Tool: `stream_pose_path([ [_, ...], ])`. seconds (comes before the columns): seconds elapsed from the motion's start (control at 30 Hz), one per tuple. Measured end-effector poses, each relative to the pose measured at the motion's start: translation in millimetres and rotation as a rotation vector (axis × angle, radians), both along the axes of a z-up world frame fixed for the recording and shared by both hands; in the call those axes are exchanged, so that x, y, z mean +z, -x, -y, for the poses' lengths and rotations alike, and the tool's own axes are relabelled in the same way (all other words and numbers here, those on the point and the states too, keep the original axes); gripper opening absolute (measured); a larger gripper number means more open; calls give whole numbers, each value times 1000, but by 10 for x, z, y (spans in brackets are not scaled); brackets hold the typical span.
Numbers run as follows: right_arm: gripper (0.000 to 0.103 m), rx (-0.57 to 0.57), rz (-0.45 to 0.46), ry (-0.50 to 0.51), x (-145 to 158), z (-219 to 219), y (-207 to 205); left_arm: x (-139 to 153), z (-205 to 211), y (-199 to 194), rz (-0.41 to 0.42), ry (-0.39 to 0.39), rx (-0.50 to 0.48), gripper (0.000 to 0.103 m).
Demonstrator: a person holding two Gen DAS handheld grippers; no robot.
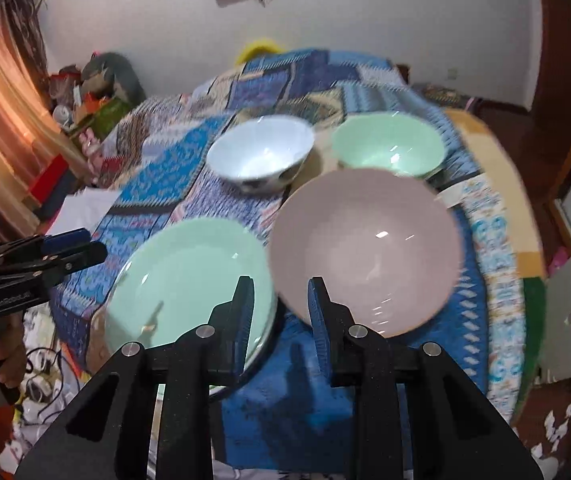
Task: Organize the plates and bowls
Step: 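Reach both tools to the large mauve bowl and close on its rim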
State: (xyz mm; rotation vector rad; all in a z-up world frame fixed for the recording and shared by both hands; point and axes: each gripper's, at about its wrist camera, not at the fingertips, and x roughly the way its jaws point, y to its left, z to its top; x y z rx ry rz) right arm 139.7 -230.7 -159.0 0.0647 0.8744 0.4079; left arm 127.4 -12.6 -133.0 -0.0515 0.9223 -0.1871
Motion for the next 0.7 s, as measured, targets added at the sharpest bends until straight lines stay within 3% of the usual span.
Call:
stream_pose_path([
  [0.13,35,-57,40,-10,85,188,-8,160,184,-37,57,-14,-19,69],
  [0.37,43,-154,70,-31,75,522,-77,229,568,-266,78,-28,-89,71],
  [0.7,43,-217,36,-43,-179,740,-244,-111,1001,-735,-26,6,-154,70],
])
